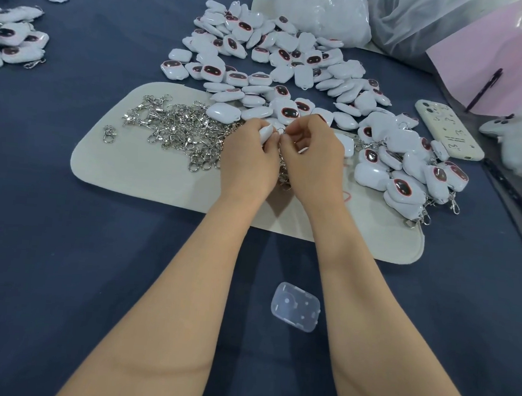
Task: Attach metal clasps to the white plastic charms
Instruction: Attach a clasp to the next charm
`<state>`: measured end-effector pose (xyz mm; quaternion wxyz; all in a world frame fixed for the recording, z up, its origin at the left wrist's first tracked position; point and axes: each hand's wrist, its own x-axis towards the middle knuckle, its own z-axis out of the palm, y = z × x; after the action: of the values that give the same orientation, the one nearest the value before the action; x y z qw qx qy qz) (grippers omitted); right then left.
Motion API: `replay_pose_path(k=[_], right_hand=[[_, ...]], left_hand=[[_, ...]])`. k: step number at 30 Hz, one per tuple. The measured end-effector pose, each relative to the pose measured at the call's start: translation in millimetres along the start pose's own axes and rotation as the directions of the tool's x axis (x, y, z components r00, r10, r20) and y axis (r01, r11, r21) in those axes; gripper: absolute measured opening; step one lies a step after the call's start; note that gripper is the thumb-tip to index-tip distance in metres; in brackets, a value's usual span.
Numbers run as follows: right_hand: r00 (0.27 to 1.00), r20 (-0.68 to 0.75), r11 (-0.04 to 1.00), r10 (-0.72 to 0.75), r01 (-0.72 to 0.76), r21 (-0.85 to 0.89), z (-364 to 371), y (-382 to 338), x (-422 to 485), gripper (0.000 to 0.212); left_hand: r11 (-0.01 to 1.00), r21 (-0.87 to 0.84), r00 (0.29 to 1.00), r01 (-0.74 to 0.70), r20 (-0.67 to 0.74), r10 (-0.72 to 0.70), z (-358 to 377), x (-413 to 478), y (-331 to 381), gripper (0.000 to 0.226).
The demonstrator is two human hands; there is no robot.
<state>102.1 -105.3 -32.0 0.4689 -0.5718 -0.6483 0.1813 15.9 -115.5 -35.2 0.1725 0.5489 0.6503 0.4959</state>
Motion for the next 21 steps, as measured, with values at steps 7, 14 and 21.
replay_pose_path(k=[7, 14, 21], right_hand=[[0.997, 0.05, 0.994, 0.051, -0.056, 0.098, -0.7, 1.6, 2.1, 0.01], [0.993, 0.121, 0.994, -0.007, -0.007, 0.109, -3.7, 3.4, 0.1, 0.01], [0.989, 0.115, 0.992, -0.095, 0.084, 0.091, -6.2, 5.5, -1.3, 0.003]], left_hand=[[1.0, 0.026, 1.0, -0.008, 0.015, 0.007, -2.0, 0.4, 0.3, 0.018], [1.0, 0.005, 0.998, -0.011, 0.063, 0.011, -4.6, -0.9, 1.4, 0.016], [0.999, -0.05, 0.993, 0.006, 0.122, 0.0, -9.2, -0.5, 2.5, 0.017]])
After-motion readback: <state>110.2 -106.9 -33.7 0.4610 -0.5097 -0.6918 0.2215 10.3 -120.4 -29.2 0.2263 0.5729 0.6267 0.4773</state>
